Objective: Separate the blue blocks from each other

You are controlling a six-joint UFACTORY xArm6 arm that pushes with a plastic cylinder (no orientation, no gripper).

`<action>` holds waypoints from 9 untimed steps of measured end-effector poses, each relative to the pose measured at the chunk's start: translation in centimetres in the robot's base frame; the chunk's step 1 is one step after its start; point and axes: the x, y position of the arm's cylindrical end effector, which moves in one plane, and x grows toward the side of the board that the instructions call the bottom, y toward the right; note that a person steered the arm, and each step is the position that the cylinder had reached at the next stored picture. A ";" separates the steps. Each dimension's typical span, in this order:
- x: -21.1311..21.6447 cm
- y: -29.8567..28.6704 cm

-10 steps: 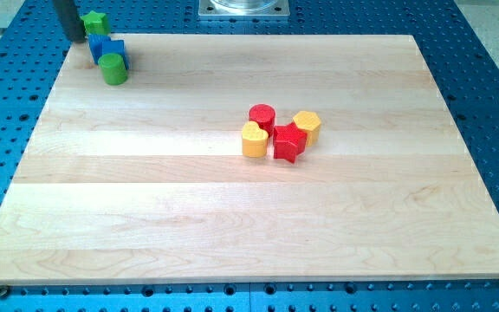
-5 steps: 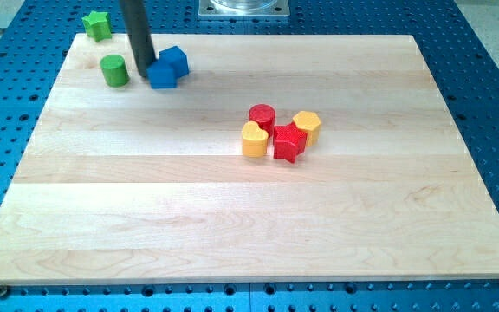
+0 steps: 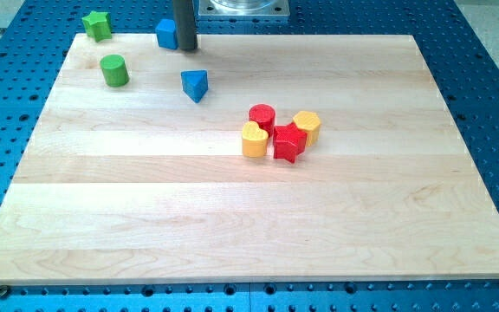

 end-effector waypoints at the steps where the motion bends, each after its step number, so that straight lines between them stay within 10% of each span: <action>1: -2.7 1.1; 9: 2.0 -7.8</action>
